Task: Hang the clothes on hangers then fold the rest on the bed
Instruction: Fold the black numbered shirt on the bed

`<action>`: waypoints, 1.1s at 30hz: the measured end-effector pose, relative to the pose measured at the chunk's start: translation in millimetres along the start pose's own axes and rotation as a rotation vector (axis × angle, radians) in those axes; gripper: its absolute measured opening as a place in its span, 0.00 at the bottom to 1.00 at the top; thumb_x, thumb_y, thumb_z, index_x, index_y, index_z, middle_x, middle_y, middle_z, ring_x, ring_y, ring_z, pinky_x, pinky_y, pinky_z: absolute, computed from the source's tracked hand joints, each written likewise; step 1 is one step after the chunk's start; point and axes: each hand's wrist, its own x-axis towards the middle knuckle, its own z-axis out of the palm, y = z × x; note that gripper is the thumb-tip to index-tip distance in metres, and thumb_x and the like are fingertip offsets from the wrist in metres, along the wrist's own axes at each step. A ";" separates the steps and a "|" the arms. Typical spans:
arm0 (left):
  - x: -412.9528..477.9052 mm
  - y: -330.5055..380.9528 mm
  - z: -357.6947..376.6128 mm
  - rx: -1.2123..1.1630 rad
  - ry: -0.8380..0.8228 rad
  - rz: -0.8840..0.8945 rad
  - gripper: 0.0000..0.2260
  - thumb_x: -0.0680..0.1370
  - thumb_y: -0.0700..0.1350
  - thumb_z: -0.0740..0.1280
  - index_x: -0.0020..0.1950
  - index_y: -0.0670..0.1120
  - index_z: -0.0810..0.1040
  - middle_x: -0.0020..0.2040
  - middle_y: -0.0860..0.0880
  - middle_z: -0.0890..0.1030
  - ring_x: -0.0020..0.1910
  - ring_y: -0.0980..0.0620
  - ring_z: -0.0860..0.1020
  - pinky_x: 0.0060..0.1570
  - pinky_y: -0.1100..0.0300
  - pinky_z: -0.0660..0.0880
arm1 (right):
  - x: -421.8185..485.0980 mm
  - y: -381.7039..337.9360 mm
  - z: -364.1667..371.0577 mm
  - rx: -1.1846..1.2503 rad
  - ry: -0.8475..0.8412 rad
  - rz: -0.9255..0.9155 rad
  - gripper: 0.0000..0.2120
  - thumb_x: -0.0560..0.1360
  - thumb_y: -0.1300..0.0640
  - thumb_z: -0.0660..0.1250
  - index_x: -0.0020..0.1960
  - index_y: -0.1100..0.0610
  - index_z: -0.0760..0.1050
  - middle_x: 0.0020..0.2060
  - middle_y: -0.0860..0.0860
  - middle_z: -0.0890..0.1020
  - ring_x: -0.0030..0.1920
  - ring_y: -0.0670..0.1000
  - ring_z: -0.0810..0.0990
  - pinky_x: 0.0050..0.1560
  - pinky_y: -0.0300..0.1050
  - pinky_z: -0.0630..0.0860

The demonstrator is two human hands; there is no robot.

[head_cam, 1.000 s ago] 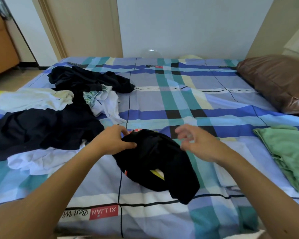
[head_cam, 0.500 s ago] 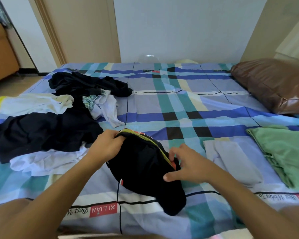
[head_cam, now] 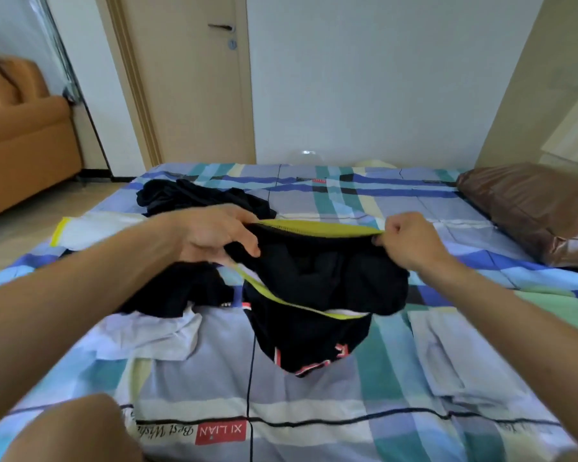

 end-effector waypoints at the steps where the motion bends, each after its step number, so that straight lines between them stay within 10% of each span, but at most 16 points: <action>1: 2.3 15.3 -12.7 0.132 0.062 0.011 0.12 0.72 0.30 0.70 0.51 0.44 0.79 0.50 0.44 0.83 0.55 0.44 0.79 0.53 0.47 0.79 | 16.3 -12.8 -16.7 -0.071 -0.011 -0.014 0.22 0.72 0.65 0.70 0.28 0.55 0.61 0.26 0.51 0.65 0.30 0.51 0.64 0.26 0.44 0.59; 9: 9.5 139.1 -56.9 1.187 0.591 -0.004 0.04 0.76 0.37 0.63 0.40 0.41 0.72 0.37 0.44 0.76 0.36 0.45 0.73 0.32 0.58 0.68 | 71.2 -144.1 -125.6 -0.675 -0.254 -0.114 0.09 0.78 0.67 0.57 0.42 0.63 0.73 0.25 0.55 0.76 0.27 0.55 0.73 0.24 0.35 0.68; 16: -7.3 233.8 -83.2 0.441 0.677 0.214 0.05 0.79 0.41 0.67 0.46 0.42 0.73 0.39 0.44 0.75 0.32 0.49 0.72 0.31 0.60 0.72 | 85.0 -208.2 -171.0 -0.175 -0.072 -0.170 0.10 0.80 0.67 0.63 0.40 0.60 0.72 0.29 0.55 0.75 0.27 0.50 0.72 0.27 0.40 0.72; 24: 1.8 173.6 -89.4 0.522 0.531 -0.215 0.13 0.84 0.41 0.55 0.53 0.36 0.77 0.44 0.41 0.79 0.31 0.48 0.76 0.27 0.59 0.77 | 89.8 -148.6 -133.9 -0.116 -0.234 0.180 0.12 0.83 0.68 0.57 0.42 0.65 0.72 0.32 0.60 0.79 0.28 0.54 0.80 0.25 0.42 0.81; 29: -35.5 233.8 -101.5 0.555 0.664 -0.068 0.14 0.85 0.41 0.56 0.45 0.37 0.75 0.31 0.42 0.80 0.29 0.48 0.77 0.24 0.60 0.78 | 111.2 -210.6 -173.7 0.130 0.026 0.036 0.15 0.83 0.68 0.57 0.39 0.58 0.65 0.32 0.55 0.68 0.30 0.50 0.67 0.16 0.32 0.66; 33: -71.4 305.2 -126.4 0.529 0.851 0.130 0.12 0.84 0.40 0.54 0.44 0.41 0.73 0.27 0.47 0.76 0.24 0.51 0.73 0.23 0.63 0.74 | 129.3 -281.0 -225.4 0.216 0.343 -0.210 0.01 0.80 0.63 0.63 0.49 0.61 0.73 0.43 0.58 0.76 0.38 0.54 0.76 0.31 0.43 0.73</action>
